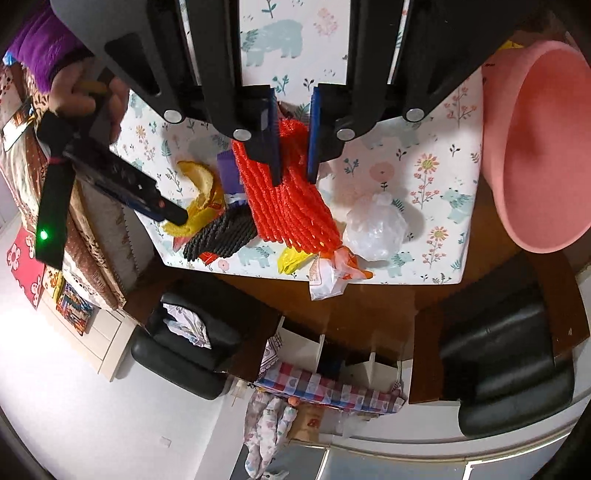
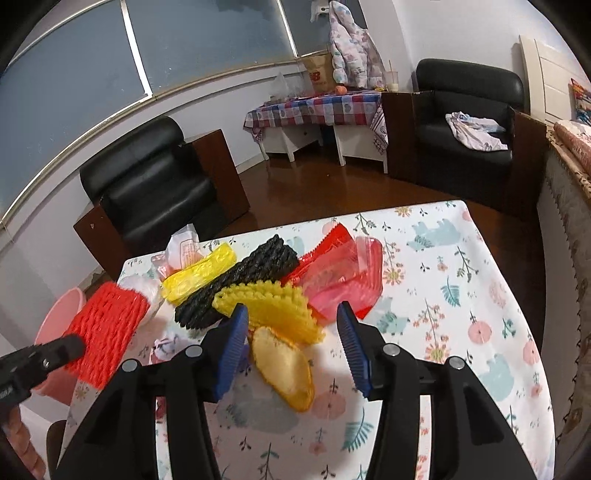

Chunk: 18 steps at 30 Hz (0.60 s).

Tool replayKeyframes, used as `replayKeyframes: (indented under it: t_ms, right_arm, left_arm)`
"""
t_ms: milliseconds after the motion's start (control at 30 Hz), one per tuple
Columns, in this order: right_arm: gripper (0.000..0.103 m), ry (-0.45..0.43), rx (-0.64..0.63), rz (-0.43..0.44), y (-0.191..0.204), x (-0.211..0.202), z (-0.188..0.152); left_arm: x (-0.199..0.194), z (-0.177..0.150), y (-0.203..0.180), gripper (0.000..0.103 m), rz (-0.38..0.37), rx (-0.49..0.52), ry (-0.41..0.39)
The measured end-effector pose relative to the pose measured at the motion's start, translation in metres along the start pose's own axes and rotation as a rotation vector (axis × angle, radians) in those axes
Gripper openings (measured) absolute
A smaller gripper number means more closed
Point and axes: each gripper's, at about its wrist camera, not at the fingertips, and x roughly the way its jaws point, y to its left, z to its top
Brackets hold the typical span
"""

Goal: Collect trash
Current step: 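Carry both foam nets to the pink bucket and release them inside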

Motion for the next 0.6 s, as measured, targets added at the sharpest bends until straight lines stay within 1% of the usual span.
replayKeyframes:
  t_ms: [100, 133, 167, 200, 267, 367, 600]
  right_arm:
    - [0.048, -0.005, -0.018, 0.017, 0.002, 0.004, 0.002]
    - [0.045, -0.003, -0.027, 0.032, 0.004, 0.005, 0.003]
    - [0.036, -0.001, -0.034, 0.046, 0.005, 0.006, 0.003]
    - [0.031, 0.003, -0.041, 0.055, 0.006, 0.007, 0.003]
    - [0.012, 0.015, -0.05, 0.071, 0.009, 0.008, 0.002]
    - [0.009, 0.011, -0.043, 0.087, 0.01, 0.003, 0.0]
    - [0.008, -0.021, -0.026, 0.096, 0.013, -0.023, -0.003]
  left_arm:
    - [-0.001, -0.004, 0.002, 0.012, 0.003, -0.005, 0.003]
    - [-0.001, -0.005, 0.003, 0.012, 0.0, -0.011, 0.005]
    - [-0.002, -0.005, 0.004, 0.012, 0.001, -0.014, 0.005]
    - [-0.002, -0.005, 0.004, 0.012, 0.002, -0.017, 0.005]
    - [-0.004, -0.006, 0.005, 0.012, 0.002, -0.02, 0.003]
    - [-0.007, -0.007, 0.006, 0.012, 0.004, -0.023, -0.002]
    - [-0.017, -0.009, 0.009, 0.012, 0.02, -0.03, -0.027]
